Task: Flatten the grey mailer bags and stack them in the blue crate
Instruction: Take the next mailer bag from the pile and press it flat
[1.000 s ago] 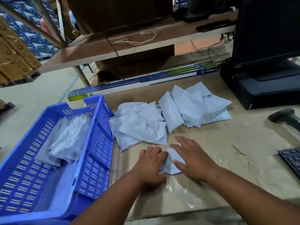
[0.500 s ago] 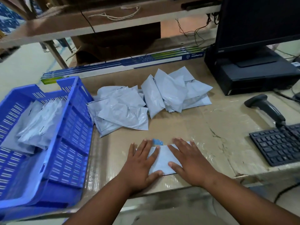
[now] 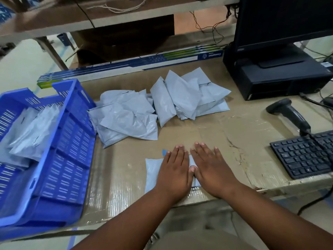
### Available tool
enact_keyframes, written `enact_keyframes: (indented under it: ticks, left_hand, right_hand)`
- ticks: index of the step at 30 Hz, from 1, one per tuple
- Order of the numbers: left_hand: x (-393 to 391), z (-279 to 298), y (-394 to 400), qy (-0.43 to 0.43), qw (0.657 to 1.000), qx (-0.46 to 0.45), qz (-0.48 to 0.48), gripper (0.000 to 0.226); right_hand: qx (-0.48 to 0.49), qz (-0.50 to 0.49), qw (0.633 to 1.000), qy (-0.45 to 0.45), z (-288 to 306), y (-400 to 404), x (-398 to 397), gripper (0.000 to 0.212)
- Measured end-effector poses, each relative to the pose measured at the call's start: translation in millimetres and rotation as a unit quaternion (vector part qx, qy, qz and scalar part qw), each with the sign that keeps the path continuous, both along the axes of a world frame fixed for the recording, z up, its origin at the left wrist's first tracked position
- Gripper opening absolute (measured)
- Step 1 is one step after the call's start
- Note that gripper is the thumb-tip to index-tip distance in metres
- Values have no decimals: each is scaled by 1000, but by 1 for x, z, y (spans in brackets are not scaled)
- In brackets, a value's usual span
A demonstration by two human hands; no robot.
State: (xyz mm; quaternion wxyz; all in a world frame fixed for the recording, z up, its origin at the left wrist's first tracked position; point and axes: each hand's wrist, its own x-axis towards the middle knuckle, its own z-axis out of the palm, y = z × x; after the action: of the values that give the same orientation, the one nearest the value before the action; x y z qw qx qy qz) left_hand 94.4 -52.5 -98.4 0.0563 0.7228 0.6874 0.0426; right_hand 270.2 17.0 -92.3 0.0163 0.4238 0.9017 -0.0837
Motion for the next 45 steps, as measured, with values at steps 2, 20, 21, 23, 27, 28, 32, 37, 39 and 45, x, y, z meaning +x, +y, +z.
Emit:
enact_keyframes:
  ticks: [2,20,21,23,27,28,32,37,39,45]
  left_hand:
    - [-1,-2,0,7,1000,4,-6,68]
    - [-8,-4,-1,-14,1000,17,-21,68]
    - [-12,-1,-4,-17,999,24,-16,68]
    - [-23,7,-10,-21,999,38,2,69]
    - [-53,12,-26,-9,998,30,48,70]
    - [-58,10,-30,-7,998,23,51,70]
    - [-66,-2,-42,12,999,16,39,69]
    - [-68,-5,-40,23,999,12,38,69]
    - [-68,-6,-40,26,999,15,37,69]
    - [-69,-6,-40,33,999,3,37,69]
  right_hand:
    - [7,1,1000,-1,-1,0,0,72]
    - [-25,15,999,-38,10,4,-3,84]
    - [-22,15,999,-27,13,4,-6,83]
    - [2,29,1000,7,20,-1,-16,77]
    - [14,81,996,39,20,-11,-49,69]
    - [7,88,996,33,17,-11,-55,70]
    - [13,97,995,-5,0,-15,-63,73]
    - [31,93,995,1,-7,-15,-62,69]
    - [36,92,995,6,-8,-15,-62,68]
    - [25,92,995,10,-9,-13,-62,69]
